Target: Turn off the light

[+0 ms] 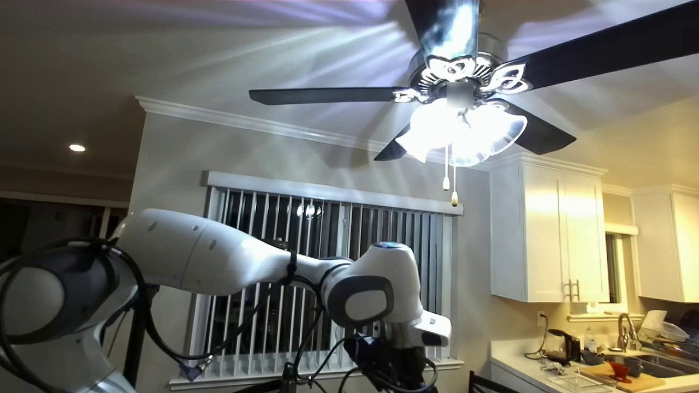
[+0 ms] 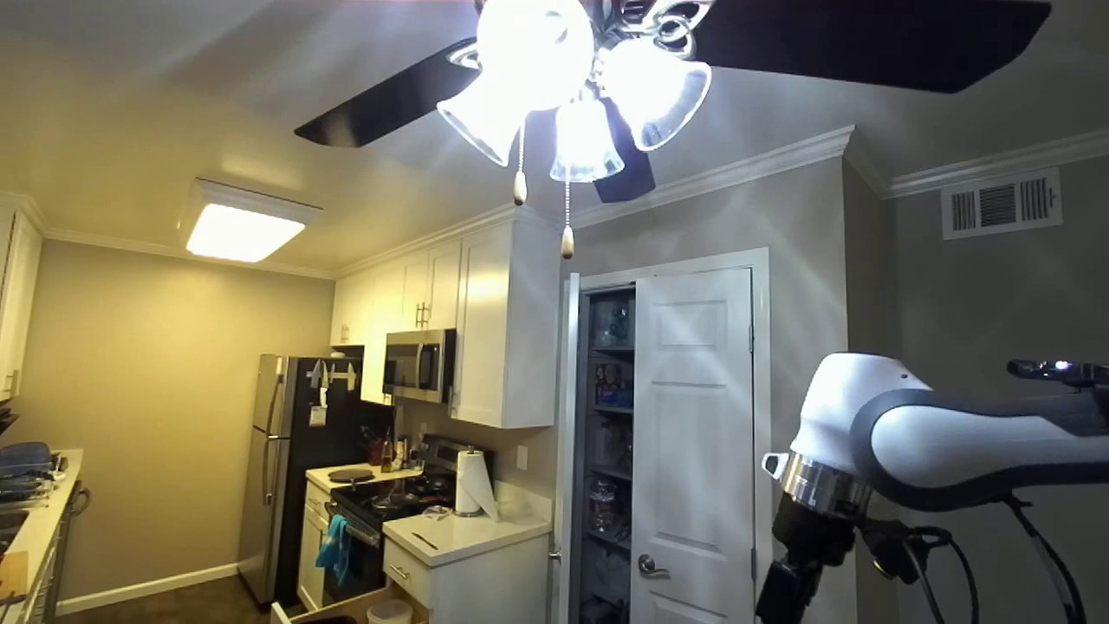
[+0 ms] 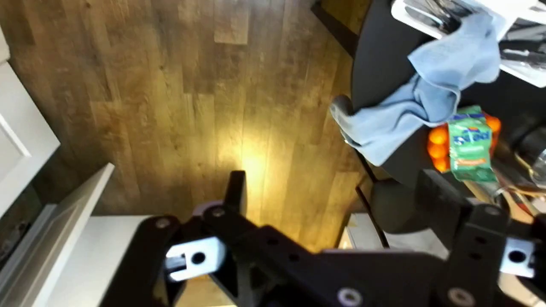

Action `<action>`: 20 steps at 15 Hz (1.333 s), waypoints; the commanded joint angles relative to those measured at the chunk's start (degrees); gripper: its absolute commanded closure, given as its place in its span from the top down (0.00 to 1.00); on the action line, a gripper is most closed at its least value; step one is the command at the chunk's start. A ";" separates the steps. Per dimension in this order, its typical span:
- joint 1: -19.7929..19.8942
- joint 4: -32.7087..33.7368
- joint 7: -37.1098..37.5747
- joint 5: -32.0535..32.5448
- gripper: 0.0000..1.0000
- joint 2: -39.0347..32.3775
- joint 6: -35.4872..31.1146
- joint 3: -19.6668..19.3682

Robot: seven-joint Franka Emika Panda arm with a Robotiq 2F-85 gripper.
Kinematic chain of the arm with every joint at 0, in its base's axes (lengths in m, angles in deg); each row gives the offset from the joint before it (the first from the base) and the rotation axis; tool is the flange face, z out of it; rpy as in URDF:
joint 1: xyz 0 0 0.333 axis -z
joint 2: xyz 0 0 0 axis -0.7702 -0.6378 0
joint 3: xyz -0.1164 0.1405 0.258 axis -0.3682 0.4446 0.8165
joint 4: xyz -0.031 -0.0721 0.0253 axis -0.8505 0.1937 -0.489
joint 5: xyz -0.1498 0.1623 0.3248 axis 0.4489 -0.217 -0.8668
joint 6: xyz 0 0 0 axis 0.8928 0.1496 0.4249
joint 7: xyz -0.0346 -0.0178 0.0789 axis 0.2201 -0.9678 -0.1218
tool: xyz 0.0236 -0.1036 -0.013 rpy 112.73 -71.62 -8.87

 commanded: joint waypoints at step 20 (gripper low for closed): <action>-8.76 4.46 6.82 -3.47 1.00 2.98 -37.97 11.52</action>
